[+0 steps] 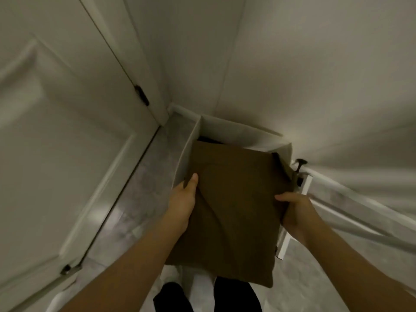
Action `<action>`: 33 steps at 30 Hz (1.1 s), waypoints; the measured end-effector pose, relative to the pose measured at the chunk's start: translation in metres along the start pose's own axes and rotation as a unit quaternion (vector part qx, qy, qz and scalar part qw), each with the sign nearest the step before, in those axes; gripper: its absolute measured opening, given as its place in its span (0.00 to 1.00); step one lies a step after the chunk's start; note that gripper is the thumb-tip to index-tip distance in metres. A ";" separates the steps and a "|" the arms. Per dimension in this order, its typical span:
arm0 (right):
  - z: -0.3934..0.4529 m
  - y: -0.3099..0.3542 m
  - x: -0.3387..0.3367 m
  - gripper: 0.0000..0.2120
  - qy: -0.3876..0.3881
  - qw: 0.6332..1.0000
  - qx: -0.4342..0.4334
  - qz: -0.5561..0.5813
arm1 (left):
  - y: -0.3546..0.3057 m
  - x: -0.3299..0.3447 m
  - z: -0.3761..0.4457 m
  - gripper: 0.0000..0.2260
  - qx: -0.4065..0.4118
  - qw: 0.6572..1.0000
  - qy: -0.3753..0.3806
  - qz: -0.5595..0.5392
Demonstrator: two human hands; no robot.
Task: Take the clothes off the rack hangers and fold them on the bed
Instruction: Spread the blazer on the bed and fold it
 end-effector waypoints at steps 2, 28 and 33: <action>0.031 -0.003 0.003 0.12 -0.013 1.000 0.010 -0.005 | 0.000 0.008 0.032 0.24 0.005 1.000 -0.002 0.013; 0.367 -0.046 0.035 0.29 -0.027 0.996 -0.032 -0.075 | 0.039 0.068 0.363 0.15 0.124 0.985 -0.092 0.074; 0.387 -0.055 0.040 0.29 -0.037 0.989 -0.070 -0.124 | 0.055 0.072 0.382 0.20 0.165 0.980 -0.069 0.088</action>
Point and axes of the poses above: each hand's wrist, its own z-axis towards the middle knuckle, its own x-axis out of the palm, y = z × x, the point moved 4 cm from there along z, towards the middle knuckle, and after that the axes turned 7 degrees about -z, right-handed, at the moved point
